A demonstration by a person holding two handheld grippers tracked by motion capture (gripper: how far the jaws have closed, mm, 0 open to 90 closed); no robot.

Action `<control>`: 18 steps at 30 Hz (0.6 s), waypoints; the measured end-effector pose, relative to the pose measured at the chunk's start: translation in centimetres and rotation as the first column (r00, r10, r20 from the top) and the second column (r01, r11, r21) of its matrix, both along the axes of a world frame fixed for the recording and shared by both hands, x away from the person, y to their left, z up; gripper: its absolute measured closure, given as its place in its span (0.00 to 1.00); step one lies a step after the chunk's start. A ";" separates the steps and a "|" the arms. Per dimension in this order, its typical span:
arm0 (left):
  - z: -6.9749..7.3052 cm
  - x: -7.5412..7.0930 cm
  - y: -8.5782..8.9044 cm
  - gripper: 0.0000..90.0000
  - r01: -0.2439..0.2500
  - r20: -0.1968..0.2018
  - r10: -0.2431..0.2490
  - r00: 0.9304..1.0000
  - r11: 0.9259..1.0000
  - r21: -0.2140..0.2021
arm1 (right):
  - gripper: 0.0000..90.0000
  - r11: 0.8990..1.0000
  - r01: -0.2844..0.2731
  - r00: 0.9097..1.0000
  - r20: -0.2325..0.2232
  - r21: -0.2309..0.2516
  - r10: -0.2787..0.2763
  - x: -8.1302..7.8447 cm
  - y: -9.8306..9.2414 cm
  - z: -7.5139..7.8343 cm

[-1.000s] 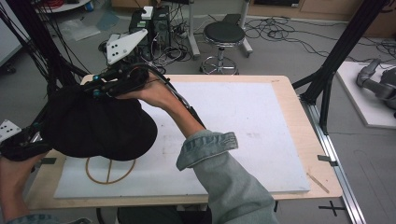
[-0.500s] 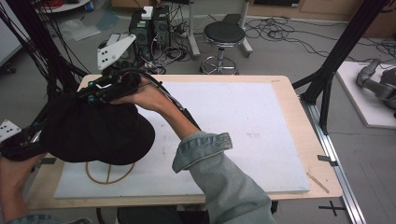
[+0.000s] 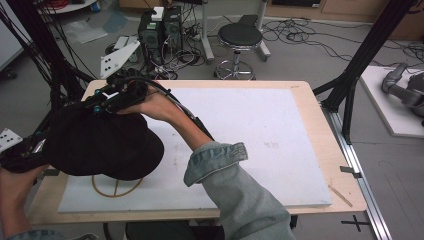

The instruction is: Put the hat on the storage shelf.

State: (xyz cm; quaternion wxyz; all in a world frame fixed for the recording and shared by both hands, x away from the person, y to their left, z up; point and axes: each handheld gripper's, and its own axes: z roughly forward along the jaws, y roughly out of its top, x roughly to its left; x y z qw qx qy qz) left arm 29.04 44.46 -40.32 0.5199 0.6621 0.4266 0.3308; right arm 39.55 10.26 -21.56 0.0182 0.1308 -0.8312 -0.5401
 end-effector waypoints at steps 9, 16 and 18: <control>-0.1 0.0 0.0 0.29 -0.001 -0.004 0.001 1.000 1.000 0.000 | 0.78 1.000 0.001 1.000 0.003 -0.015 -0.001 0.0 0.1 -0.2; -0.1 0.0 0.0 0.29 -0.001 -0.005 0.001 1.000 1.000 0.001 | 0.75 1.000 0.005 1.000 0.001 -0.013 -0.005 0.0 0.3 -0.4; -0.1 0.0 0.1 0.29 -0.002 -0.004 0.002 1.000 1.000 0.001 | 0.73 1.000 0.007 1.000 -0.001 -0.014 -0.007 0.0 0.2 -0.4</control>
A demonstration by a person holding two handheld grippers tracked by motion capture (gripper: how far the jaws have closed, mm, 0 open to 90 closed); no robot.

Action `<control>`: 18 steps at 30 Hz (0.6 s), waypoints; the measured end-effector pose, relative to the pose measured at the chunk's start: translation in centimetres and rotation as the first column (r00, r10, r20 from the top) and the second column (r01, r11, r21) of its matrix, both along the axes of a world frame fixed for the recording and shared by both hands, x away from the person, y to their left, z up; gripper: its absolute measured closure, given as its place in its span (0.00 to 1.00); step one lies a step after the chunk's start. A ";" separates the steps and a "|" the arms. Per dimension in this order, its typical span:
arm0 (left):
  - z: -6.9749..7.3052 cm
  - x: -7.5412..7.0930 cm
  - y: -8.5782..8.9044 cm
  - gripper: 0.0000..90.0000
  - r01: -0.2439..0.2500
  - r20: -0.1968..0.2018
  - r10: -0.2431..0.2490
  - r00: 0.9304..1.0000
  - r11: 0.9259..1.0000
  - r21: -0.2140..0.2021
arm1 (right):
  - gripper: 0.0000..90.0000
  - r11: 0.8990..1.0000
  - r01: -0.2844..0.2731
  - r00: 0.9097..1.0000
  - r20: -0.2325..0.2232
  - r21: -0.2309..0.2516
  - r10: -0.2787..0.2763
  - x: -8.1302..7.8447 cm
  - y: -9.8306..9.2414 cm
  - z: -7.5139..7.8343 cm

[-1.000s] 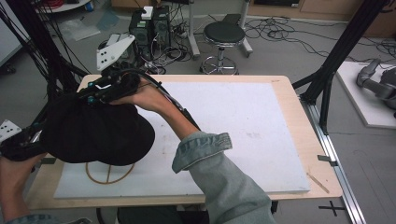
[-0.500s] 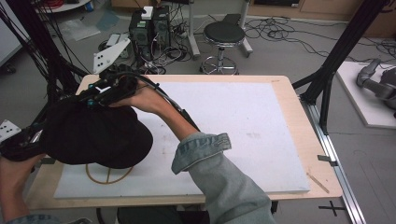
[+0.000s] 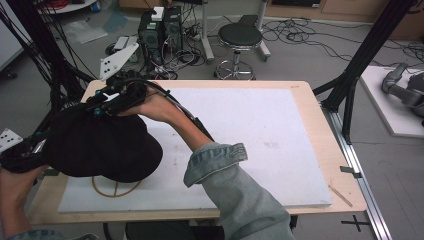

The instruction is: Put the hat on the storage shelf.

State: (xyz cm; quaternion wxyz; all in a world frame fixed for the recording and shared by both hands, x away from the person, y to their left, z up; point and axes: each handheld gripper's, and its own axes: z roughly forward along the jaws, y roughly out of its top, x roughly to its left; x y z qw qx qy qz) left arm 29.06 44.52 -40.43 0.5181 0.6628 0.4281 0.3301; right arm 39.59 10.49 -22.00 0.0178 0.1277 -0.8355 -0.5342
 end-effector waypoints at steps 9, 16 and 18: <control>0.0 0.0 0.0 0.29 0.001 -0.001 -0.001 1.000 1.000 -0.003 | 0.67 1.000 0.018 1.000 -0.002 -0.006 -0.018 0.0 0.0 -0.1; 0.0 0.0 0.0 0.29 0.001 0.000 -0.001 1.000 1.000 -0.002 | 0.62 1.000 0.029 1.000 -0.001 -0.004 -0.029 0.0 0.0 -0.2; -0.1 0.0 0.1 0.29 0.001 0.000 -0.001 1.000 1.000 -0.002 | 0.61 0.999 0.035 0.999 0.003 -0.003 -0.035 0.0 -0.1 -0.1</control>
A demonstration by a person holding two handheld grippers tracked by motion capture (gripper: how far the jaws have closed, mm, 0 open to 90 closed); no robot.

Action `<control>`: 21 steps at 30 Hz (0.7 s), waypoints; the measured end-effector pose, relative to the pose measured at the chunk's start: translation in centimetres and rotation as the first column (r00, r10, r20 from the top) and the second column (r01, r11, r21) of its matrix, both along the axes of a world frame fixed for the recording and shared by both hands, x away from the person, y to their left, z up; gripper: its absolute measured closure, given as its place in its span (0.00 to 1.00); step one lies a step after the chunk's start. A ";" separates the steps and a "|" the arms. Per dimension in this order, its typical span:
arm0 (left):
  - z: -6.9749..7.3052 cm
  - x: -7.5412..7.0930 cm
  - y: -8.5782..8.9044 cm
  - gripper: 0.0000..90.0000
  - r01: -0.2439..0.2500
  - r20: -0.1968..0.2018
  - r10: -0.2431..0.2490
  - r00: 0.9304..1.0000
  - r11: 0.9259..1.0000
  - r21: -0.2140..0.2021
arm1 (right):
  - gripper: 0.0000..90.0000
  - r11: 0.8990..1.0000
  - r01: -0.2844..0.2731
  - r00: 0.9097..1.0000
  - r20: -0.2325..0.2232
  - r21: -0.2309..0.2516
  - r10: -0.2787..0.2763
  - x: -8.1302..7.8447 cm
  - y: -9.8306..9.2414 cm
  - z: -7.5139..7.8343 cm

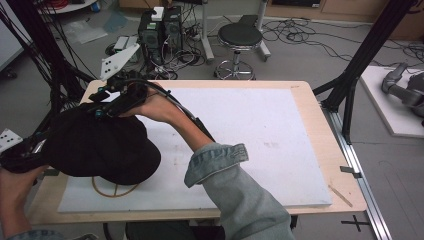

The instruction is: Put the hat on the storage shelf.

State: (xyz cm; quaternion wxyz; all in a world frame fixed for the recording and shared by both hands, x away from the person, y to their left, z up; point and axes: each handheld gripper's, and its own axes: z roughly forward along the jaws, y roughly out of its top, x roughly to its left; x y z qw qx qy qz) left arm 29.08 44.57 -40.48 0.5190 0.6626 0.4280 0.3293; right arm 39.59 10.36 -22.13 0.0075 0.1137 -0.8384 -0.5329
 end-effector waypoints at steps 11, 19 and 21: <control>0.0 0.1 -0.1 0.29 -0.001 -0.002 0.001 1.000 1.000 0.003 | 0.59 1.000 0.006 1.000 -0.004 0.005 -0.006 -0.1 -0.6 0.1; -0.1 0.2 -0.1 0.29 -0.001 -0.005 0.001 1.000 1.000 0.005 | 0.55 0.999 0.041 0.999 -0.009 0.021 -0.040 0.3 -2.2 0.0; -0.1 0.2 -0.2 0.29 -0.001 -0.005 0.001 1.000 1.000 0.003 | 0.55 0.998 0.056 0.998 -0.016 0.032 -0.055 0.5 -3.1 0.1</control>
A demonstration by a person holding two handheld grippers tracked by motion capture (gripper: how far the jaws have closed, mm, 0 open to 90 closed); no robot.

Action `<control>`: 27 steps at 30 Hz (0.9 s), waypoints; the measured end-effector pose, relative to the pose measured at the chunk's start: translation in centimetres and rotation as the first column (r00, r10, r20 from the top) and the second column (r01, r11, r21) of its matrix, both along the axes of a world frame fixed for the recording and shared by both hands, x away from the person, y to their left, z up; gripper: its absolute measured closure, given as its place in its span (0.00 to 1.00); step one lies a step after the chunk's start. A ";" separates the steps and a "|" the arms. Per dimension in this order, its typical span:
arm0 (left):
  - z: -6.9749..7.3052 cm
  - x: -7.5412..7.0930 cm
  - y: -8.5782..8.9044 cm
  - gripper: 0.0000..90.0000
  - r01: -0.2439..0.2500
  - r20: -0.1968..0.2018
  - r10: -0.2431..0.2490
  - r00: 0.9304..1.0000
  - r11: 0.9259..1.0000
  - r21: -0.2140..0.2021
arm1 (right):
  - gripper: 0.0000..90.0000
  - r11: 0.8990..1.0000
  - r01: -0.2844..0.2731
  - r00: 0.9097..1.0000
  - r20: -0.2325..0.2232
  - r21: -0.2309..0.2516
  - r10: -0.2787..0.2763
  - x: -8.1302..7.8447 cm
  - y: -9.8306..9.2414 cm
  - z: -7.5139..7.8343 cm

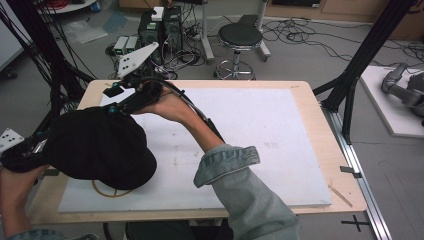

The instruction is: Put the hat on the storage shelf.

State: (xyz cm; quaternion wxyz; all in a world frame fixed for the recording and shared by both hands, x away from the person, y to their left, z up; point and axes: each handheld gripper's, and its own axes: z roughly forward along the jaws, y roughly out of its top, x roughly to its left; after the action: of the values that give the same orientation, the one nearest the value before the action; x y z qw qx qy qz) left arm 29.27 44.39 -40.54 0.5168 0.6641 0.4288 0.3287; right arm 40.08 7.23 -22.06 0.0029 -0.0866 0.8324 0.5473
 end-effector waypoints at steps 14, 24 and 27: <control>0.0 0.4 -0.3 0.29 0.005 0.000 -0.005 1.000 1.000 -0.001 | 0.48 0.988 0.150 0.989 -0.014 0.049 -0.149 1.9 -6.6 -0.4; 0.0 1.1 -0.7 0.29 0.017 -0.004 -0.017 1.000 1.000 0.000 | 0.40 0.962 0.271 0.962 -0.037 0.046 -0.269 2.6 -12.3 -0.4; 0.0 1.3 -0.9 0.29 0.023 -0.008 -0.023 1.000 1.000 0.004 | 0.37 0.952 0.300 0.954 -0.035 0.056 -0.299 2.5 -13.7 0.0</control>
State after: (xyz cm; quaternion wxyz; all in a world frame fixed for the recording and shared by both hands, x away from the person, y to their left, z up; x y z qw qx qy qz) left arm 30.60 43.52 -40.58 0.5175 0.6714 0.4224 0.3208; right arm 42.55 -6.48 -22.05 0.0775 0.0480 0.8188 0.5669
